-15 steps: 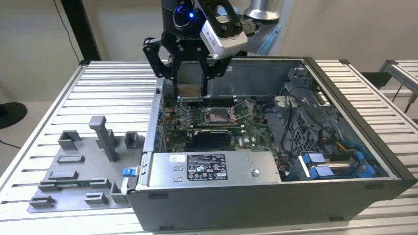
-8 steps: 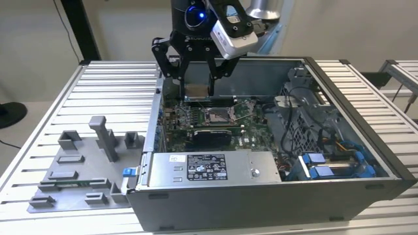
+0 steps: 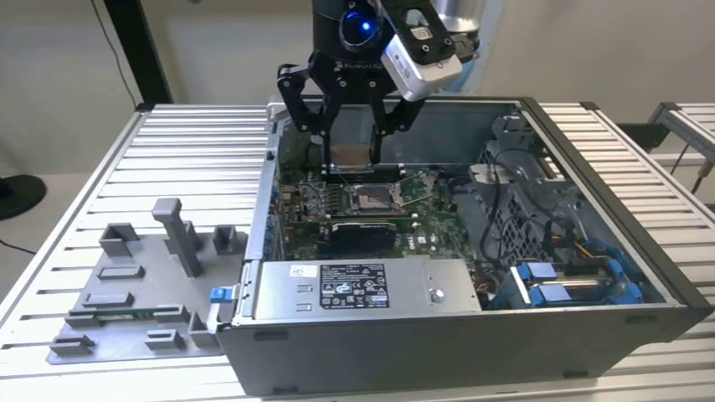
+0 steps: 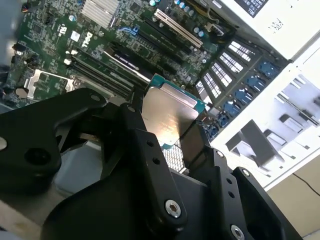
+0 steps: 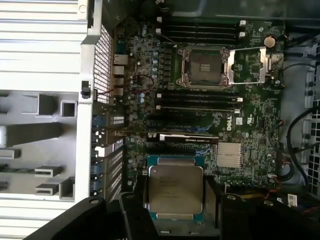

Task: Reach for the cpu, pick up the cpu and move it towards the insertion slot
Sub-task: 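Pick up the cpu and move it towards the insertion slot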

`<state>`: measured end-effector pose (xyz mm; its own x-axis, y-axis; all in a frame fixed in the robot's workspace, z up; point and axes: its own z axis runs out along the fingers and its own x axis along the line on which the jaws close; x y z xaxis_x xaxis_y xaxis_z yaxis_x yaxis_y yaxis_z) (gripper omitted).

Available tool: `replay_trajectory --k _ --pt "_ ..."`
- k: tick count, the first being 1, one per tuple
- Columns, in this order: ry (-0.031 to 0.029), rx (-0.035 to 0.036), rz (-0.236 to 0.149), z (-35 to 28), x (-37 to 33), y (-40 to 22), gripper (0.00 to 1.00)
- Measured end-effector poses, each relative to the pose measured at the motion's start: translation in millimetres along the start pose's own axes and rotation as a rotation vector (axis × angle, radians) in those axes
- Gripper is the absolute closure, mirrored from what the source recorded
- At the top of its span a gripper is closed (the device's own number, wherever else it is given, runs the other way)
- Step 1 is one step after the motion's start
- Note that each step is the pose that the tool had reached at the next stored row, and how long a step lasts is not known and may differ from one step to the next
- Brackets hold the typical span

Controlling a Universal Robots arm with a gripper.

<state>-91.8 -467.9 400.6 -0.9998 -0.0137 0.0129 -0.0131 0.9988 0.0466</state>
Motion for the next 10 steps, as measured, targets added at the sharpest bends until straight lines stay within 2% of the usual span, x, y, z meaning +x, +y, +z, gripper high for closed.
replay_trajectory --k 6,10 --pt "0.0001 -0.0001 0.000 0.0 -5.7 -0.1 1.00" --pt "0.0000 -0.0001 0.000 0.0 -7.1 -0.1 1.00"
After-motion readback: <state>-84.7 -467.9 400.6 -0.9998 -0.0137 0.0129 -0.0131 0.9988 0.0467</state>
